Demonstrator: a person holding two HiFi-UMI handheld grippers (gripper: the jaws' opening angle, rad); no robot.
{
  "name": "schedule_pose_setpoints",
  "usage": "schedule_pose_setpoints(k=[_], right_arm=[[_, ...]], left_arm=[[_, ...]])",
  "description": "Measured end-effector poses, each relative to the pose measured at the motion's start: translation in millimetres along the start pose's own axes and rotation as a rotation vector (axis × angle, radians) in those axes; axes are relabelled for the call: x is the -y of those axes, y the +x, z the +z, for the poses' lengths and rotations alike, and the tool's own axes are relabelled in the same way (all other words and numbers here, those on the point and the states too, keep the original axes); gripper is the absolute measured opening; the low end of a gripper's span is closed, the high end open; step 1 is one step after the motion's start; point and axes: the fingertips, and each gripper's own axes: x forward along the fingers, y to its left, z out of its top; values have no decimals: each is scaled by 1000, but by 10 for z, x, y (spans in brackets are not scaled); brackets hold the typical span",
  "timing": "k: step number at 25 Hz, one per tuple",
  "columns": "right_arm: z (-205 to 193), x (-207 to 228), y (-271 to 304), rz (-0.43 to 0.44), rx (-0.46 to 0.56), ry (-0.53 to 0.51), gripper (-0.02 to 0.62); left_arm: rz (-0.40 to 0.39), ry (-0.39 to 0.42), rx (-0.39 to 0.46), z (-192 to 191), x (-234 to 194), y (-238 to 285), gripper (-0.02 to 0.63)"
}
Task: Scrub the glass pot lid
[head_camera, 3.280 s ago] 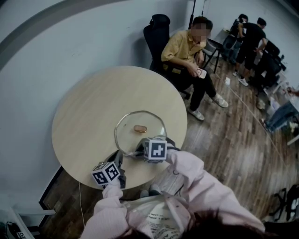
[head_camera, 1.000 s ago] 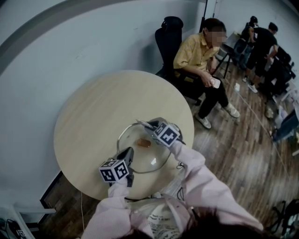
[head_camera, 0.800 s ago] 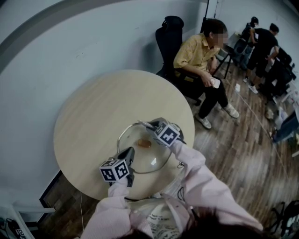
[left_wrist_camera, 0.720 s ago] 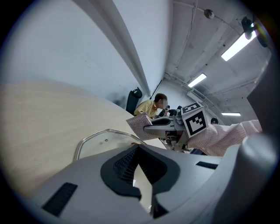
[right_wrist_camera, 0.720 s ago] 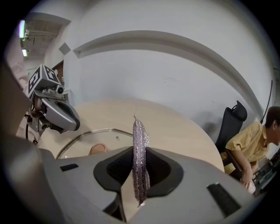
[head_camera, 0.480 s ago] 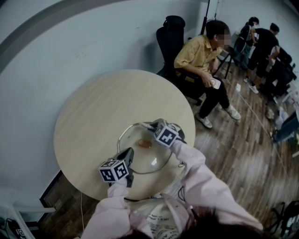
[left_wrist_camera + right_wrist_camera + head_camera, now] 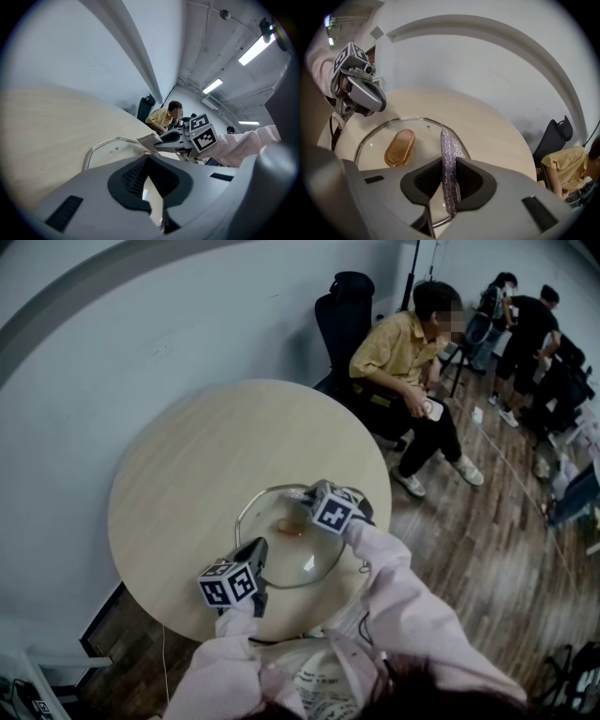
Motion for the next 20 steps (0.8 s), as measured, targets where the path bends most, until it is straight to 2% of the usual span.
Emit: schedule_pose_setpoints(k=[10,20], right_arm=[[-75,-139,1,47,-30,-76,87],[-110,-199,-58,62,-29,-81,86]], left_arm=[[21,-8,8,-55,-6,-101,-2],[33,-4,22,-108,65,-194,-2]])
